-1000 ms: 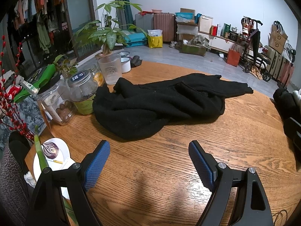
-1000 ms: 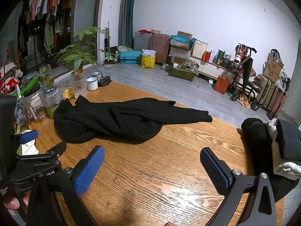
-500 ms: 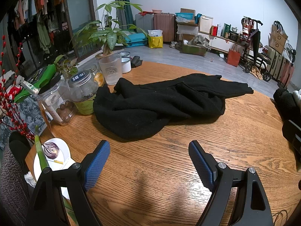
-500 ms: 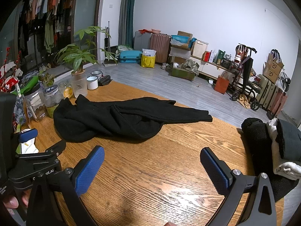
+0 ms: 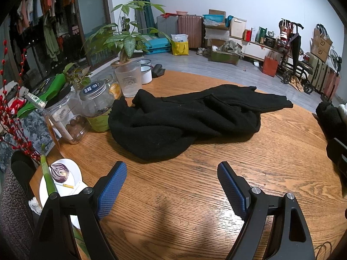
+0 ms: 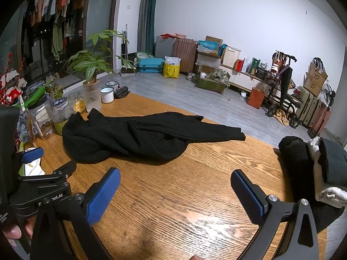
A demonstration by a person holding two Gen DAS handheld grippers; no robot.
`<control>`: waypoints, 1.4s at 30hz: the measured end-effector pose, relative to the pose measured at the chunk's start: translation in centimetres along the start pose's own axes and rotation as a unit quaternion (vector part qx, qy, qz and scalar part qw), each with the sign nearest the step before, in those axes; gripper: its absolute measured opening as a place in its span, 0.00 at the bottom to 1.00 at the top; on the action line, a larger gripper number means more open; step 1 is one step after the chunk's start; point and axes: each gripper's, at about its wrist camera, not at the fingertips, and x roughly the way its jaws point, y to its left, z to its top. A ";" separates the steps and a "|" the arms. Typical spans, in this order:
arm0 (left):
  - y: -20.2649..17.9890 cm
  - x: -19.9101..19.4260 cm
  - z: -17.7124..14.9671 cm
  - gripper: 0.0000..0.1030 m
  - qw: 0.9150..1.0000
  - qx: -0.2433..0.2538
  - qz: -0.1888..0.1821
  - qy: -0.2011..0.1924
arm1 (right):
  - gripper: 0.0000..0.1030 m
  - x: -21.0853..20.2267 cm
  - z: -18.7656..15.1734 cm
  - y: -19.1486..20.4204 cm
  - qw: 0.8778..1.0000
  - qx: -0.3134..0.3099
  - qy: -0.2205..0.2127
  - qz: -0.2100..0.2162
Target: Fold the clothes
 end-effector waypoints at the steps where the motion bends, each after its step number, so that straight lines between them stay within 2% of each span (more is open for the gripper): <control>1: 0.0 0.0 0.0 0.83 1.000 0.000 0.000 0.000 | 1.00 0.0 0.0 0.0 1.000 0.000 0.001 0.000; 27: 0.7 -0.1 0.2 0.83 1.000 -0.013 -0.001 -0.001 | 1.00 0.2 0.2 -0.4 1.000 -0.001 0.000 0.006; 28: 1.0 -0.1 0.3 0.83 1.000 -0.018 -0.004 -0.001 | 1.00 0.5 0.2 -0.6 1.000 0.002 0.005 0.010; 33: 3.2 -0.1 0.6 0.83 0.998 -0.050 -0.031 0.009 | 1.00 4.6 0.7 -3.0 0.992 0.053 0.079 0.083; 36: 4.8 0.1 0.7 0.83 0.997 -0.067 -0.045 0.016 | 0.99 7.8 0.8 -3.6 0.988 0.069 0.105 0.086; 38: 5.8 0.2 0.7 0.83 0.995 -0.080 -0.057 0.021 | 0.82 9.8 1.0 -3.2 0.987 0.063 0.118 0.086; 40: 6.5 0.3 0.7 0.83 0.994 -0.087 -0.069 0.023 | 0.72 12.1 1.5 -1.8 0.986 0.047 0.130 0.095; 42: 7.0 0.3 0.7 0.83 0.993 -0.089 -0.079 0.025 | 0.72 14.2 2.0 -0.5 0.984 0.031 0.140 0.103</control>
